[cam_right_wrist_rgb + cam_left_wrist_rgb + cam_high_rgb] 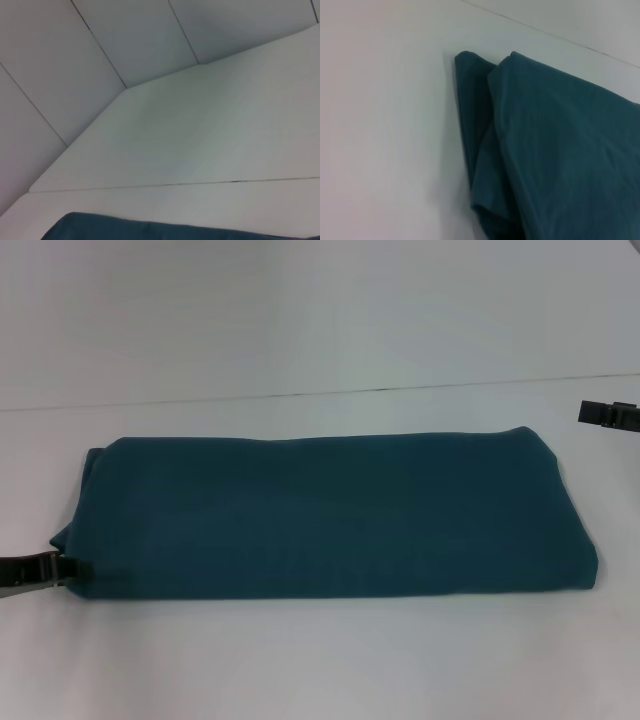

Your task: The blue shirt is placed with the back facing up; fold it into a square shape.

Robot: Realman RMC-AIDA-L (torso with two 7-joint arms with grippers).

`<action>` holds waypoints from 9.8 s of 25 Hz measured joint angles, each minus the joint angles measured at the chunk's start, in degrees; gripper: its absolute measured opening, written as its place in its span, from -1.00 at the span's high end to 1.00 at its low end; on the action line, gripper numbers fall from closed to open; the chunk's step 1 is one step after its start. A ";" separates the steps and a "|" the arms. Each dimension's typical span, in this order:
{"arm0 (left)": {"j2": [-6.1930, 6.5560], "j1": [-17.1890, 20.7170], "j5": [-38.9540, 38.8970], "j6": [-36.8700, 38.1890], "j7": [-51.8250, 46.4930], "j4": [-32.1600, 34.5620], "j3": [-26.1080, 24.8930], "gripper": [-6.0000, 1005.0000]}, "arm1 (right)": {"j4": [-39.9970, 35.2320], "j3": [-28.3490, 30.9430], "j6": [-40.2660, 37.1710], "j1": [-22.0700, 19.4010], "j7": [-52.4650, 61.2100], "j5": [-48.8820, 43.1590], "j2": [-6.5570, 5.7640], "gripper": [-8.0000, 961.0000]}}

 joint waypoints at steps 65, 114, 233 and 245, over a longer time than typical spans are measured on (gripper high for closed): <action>-4.72 -19.35 -77.00 2.37 48.90 -50.26 29.61 0.69 | 3.46 -1.49 2.33 1.08 -5.47 1.18 3.31 -0.87; -3.12 4.47 -54.93 9.50 51.60 -18.93 17.81 -0.84 | 18.64 -11.06 9.36 7.09 23.87 -5.06 1.14 -0.76; -3.88 2.99 -54.94 3.82 50.90 -22.33 17.67 -0.75 | 5.69 -11.31 -10.78 3.32 3.76 8.00 4.03 0.77; -3.88 1.91 -54.91 2.89 51.23 -23.76 18.07 -0.74 | 7.73 -11.44 -2.65 -0.07 1.36 2.42 4.74 0.77</action>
